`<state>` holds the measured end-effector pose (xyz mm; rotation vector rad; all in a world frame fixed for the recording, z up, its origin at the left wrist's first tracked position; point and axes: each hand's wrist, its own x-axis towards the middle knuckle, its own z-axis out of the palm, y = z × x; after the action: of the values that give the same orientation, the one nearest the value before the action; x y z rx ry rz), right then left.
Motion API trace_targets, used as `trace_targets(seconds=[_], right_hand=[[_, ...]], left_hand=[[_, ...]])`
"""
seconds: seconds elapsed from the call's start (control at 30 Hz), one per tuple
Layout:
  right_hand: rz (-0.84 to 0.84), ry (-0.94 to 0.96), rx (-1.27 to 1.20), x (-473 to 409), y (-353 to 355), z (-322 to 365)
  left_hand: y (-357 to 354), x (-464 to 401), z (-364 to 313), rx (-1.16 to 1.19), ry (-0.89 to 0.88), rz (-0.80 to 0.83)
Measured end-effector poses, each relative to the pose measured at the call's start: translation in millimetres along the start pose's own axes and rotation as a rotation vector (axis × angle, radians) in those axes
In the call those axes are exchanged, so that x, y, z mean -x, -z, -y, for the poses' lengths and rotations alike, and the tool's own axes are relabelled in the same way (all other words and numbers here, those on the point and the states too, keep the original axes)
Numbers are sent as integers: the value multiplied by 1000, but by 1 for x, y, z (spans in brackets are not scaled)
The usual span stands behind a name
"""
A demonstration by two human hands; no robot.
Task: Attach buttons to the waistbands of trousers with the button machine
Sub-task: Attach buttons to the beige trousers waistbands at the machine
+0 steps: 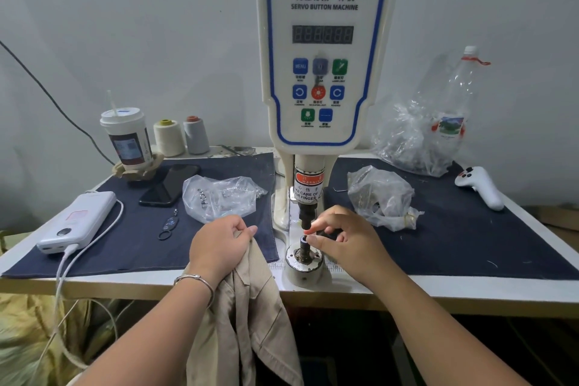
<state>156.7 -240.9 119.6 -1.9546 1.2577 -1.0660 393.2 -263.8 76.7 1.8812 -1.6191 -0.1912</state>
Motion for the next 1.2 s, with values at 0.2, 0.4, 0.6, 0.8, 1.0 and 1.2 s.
trace_targets(seconds=[0.2,0.4,0.6,0.8,1.0,1.2], right_hand=[[-63,-50,-11,14,18,7],[-24,-133,-41,37,36,28],[201,-78,-221,70,26,67],[303,-42,-452,79,29,95],[517,-90,-514,90,56,101],[607,-112,-519,98,82,96]], left_hand=[[15,2,-2,100,-2,151],[54,30,-24,136,-80,514],[100,77,-58,368,-288,620],[131,105,-92,571,-462,462],[127,120,-106,681,-540,438],[132,120,-112,685,-581,409]])
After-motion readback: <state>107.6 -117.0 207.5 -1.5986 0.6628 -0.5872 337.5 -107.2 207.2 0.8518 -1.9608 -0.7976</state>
